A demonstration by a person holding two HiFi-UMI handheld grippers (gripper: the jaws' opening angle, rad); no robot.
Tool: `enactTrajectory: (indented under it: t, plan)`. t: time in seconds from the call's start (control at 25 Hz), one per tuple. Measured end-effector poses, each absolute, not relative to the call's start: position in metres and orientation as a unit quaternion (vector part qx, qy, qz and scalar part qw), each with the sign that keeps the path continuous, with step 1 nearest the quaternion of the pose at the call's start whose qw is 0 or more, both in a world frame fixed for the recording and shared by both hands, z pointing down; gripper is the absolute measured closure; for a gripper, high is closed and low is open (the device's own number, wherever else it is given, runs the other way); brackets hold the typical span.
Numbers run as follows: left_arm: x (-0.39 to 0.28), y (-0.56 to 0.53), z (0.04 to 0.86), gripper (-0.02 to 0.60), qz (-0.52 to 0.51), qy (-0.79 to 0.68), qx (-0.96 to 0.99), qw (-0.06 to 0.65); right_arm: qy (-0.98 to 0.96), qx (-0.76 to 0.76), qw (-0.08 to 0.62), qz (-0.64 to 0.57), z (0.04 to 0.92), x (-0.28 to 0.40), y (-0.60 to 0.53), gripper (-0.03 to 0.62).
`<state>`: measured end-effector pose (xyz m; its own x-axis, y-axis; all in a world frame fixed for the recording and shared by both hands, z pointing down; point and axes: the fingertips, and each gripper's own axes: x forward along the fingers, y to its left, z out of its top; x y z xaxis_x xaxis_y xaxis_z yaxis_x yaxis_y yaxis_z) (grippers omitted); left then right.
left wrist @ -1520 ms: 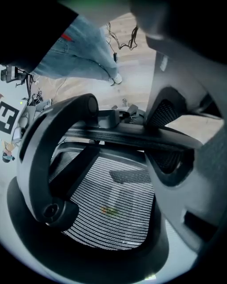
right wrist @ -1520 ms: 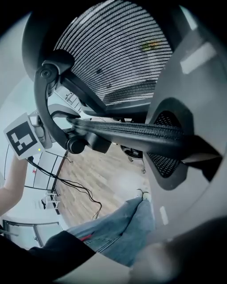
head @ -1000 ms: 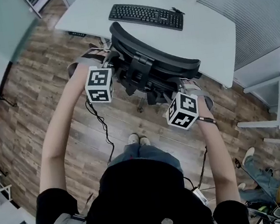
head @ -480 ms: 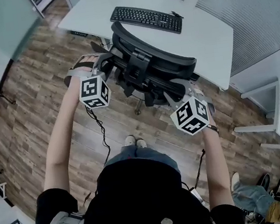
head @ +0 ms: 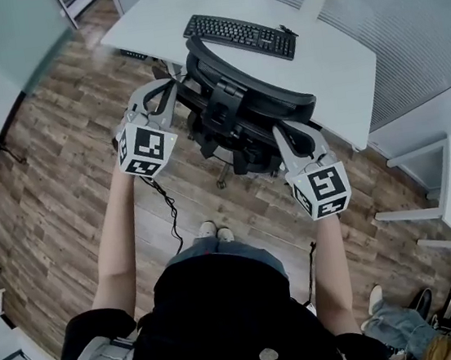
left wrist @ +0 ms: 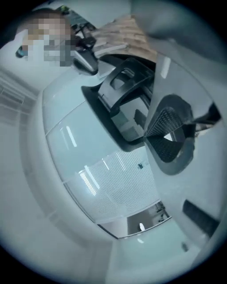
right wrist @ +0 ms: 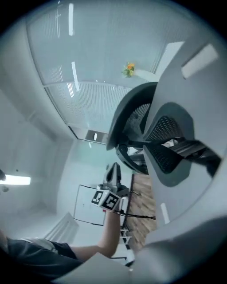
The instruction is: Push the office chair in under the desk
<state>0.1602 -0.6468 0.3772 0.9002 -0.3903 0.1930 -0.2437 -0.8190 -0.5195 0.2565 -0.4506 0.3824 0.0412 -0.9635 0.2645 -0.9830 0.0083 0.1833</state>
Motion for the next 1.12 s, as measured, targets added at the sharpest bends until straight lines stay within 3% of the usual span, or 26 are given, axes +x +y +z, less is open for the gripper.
enactTrajectory:
  t: [0.2, 0.48, 1.12]
  plan:
    - [0.154, -0.647, 0.356, 0.572, -0.053, 0.194, -0.972, 0.121, -0.656, 0.754, 0.028, 0.005, 0.352, 0.273, -0.438, 0.583]
    - [0.159, -0.636, 0.339, 0.573, 0.018, 0.186, -0.982, 0.034, -0.573, 0.815, -0.080, -0.018, 0.330, 0.302, -0.415, 0.583]
    - [0.166, -0.622, 0.351, 0.574, 0.007, 0.173, -0.985, 0.025, -0.521, 0.846, -0.113, -0.007, 0.345, 0.314, -0.393, 0.583]
